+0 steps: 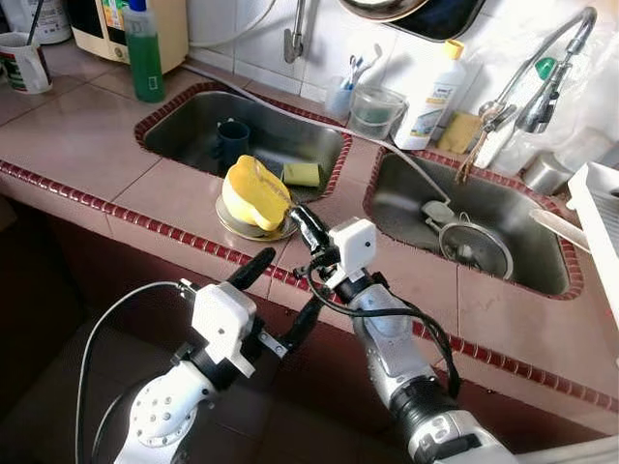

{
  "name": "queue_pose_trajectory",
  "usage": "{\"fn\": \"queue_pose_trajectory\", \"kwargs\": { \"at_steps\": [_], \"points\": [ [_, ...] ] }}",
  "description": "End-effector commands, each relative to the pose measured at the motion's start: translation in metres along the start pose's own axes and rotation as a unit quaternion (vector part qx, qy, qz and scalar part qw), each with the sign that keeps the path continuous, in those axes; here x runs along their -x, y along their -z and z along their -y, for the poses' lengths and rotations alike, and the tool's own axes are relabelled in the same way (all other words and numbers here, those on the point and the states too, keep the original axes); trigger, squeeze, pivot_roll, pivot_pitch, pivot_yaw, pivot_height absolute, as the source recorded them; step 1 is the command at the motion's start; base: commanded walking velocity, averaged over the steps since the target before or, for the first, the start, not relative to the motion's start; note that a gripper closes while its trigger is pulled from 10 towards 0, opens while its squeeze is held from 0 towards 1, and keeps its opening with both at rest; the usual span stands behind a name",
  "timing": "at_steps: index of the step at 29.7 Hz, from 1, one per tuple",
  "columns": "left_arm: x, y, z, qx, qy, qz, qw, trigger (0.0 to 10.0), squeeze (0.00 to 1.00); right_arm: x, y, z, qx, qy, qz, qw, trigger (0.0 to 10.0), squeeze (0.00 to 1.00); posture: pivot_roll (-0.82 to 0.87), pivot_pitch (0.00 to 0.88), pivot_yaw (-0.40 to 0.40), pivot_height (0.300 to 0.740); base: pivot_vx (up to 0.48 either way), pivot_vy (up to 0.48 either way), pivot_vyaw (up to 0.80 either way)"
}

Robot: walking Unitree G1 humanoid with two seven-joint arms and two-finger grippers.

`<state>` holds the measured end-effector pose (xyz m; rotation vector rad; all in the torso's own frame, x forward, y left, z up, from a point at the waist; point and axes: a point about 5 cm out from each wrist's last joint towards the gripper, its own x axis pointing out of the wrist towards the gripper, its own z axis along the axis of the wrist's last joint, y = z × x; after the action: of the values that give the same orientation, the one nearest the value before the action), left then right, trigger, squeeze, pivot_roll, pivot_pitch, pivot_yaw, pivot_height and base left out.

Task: Kitchen organization

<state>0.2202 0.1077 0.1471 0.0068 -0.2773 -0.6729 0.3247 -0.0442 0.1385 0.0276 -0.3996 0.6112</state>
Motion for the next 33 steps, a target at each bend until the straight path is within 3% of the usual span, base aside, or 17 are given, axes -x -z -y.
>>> {"fn": "queue_pose_trajectory", "kwargs": {
  "at_steps": [1,2,3,4,5,10,19,25,33],
  "points": [
    [-0.003,0.0,0.0,0.003,0.007,-0.003,1.0,10.0,0.0,0.003,-0.004,0.009,0.006,0.018,0.006,1.0,0.0,0.0,-0.06,0.119,-0.183,0.74,0.0,0.0,0.0],
    [-0.002,-0.001,-0.002,0.009,0.003,-0.001,1.0,10.0,0.0,0.004,-0.005,0.011,0.01,0.02,0.008,1.0,0.9,0.0,-0.05,0.1,-0.181,0.74,0.0,0.0,0.0],
    [-0.002,-0.001,-0.002,0.01,0.003,-0.001,1.0,10.0,0.0,0.004,-0.006,0.012,0.012,0.02,0.009,1.0,0.9,0.0,-0.05,0.1,-0.181,0.74,0.0,0.0,0.0],
    [-0.002,-0.001,-0.004,0.004,0.0,-0.002,1.0,10.0,0.0,0.004,-0.007,0.013,0.017,0.02,0.011,1.0,2.8,0.0,-0.06,0.109,-0.175,0.74,0.0,0.0,0.0],
    [-0.002,-0.001,-0.01,-0.002,-0.016,-0.007,1.0,10.0,0.0,0.005,-0.01,0.017,0.026,0.025,0.013,0.999,9.8,0.0,-0.06,0.13,-0.176,0.74,0.0,0.0,0.0],
    [-0.003,-0.002,-0.022,0.015,-0.05,-0.001,0.999,10.0,0.0,0.005,-0.018,0.027,0.035,0.039,0.025,0.998,10.0,0.0,-0.06,0.118,-0.173,0.74,0.0,0.0,0.0],
    [-0.005,-0.002,-0.06,0.017,-0.166,-0.006,0.986,10.0,0.0,0.008,-0.039,0.053,0.057,0.085,0.05,0.993,10.0,0.0,-0.07,0.114,-0.172,0.74,0.0,0.0,0.0],
    [-0.017,-0.005,-0.085,0.021,-0.231,-0.006,0.973,10.0,0.0,0.009,-0.053,0.068,0.066,0.111,0.064,0.99,10.0,0.0,-0.07,0.11,-0.177,0.74,0.0,0.0,0.0],
    [-0.032,-0.016,-0.106,0.01,-0.262,0.021,0.965,10.0,0.0,0.012,-0.056,0.072,0.071,0.118,0.059,0.989,10.0,0.0,-0.09,0.094,-0.171,0.74,0.0,0.0,0.0]
  ]
}}
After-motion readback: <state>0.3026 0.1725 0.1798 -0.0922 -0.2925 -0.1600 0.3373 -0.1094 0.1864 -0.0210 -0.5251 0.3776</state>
